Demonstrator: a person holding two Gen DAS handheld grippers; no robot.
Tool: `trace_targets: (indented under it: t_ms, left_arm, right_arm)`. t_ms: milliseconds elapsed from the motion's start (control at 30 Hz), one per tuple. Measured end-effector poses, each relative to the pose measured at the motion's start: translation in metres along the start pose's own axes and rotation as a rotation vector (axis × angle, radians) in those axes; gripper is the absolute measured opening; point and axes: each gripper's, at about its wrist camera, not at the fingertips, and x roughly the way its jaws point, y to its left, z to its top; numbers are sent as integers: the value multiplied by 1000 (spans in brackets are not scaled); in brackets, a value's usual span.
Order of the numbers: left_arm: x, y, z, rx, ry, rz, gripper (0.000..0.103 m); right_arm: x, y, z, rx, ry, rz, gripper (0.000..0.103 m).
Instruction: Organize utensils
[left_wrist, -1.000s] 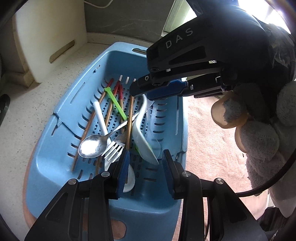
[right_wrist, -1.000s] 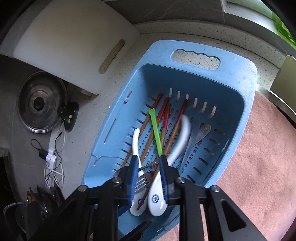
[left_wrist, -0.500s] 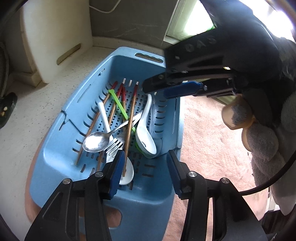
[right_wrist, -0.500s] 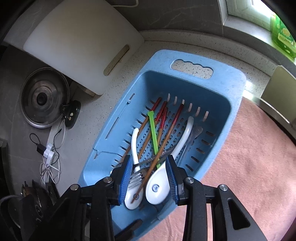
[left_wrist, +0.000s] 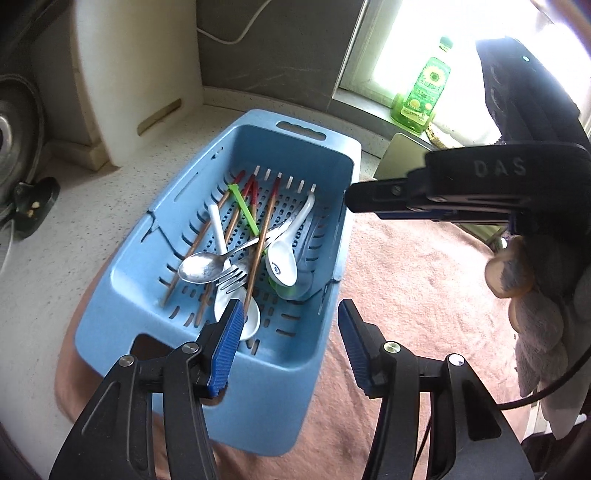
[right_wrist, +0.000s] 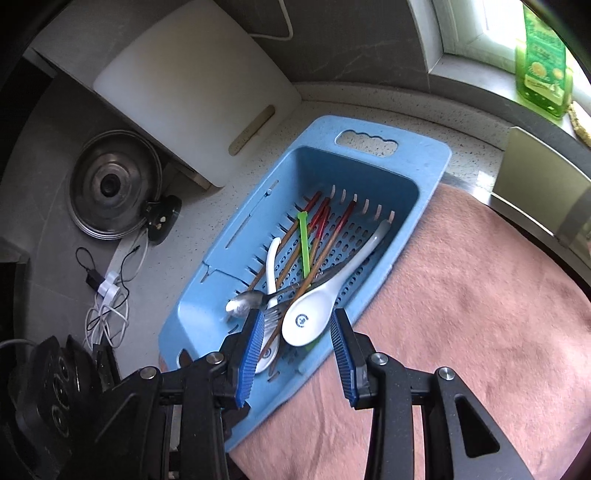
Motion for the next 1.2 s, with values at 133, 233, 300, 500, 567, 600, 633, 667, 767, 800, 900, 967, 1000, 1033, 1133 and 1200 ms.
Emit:
trace_targets:
  t_ms: [133,233,300,500,567,600,633,667,767,800,900,967,1000,1033,1133,1200]
  left_arm:
    - [-11,-9,-6,-8,-17,17,52]
    - [-21,-17,-8,-9,-44,34,52]
    - [-29,-22,-9,-12,-63,44,55]
    - [-63,-34,-12,-42,-149,90,63]
    - [-74,-38,-13,-58,-177,91,64]
    - [-81,-40,-14,-68,-190,95,68]
    - [-87,-43,-14,-72,-207,106,70]
    - [-94,-46,-15,-70,-227,119,71]
    - [-108,-54,-16,-62,-255,143,78]
    - [-113,-57,-17,-65,-264,144,80]
    - [-124,-62,-22,-73,-282,156,80]
    - [-130,-65,-25,-76,-292,175,81]
    - [-133,-67,-28,-78,-299,188,81]
    - [-136,-69,-30,-81,-305,202,81]
    - [-146,-74,-36,-94,-320,219,82]
    - [-152,-76,-38,-101,-331,218,82]
  right_arm:
    - [-16,0,-13,-26,-31,-3,35]
    - [-31,0,-24,-45,-72,2,46]
    - [-44,1,-32,-75,-98,-8,47]
    - [-85,8,-51,-118,-189,-10,65]
    - [-98,11,-57,-129,-231,-17,70]
    - [-106,13,-59,-143,-247,-24,70]
    - [-112,15,-61,-154,-261,-37,70]
    - [-117,17,-63,-164,-270,-47,71]
    - [-129,20,-71,-194,-284,-72,73]
    - [-134,19,-74,-199,-292,-86,73]
    - [-145,17,-85,-209,-325,-127,73]
    - [-155,15,-93,-219,-358,-164,73]
    - [-160,14,-96,-219,-369,-169,73]
    - [-164,13,-99,-218,-380,-169,73]
    - [-176,10,-107,-217,-396,-163,73]
    - [-183,9,-113,-226,-411,-170,73]
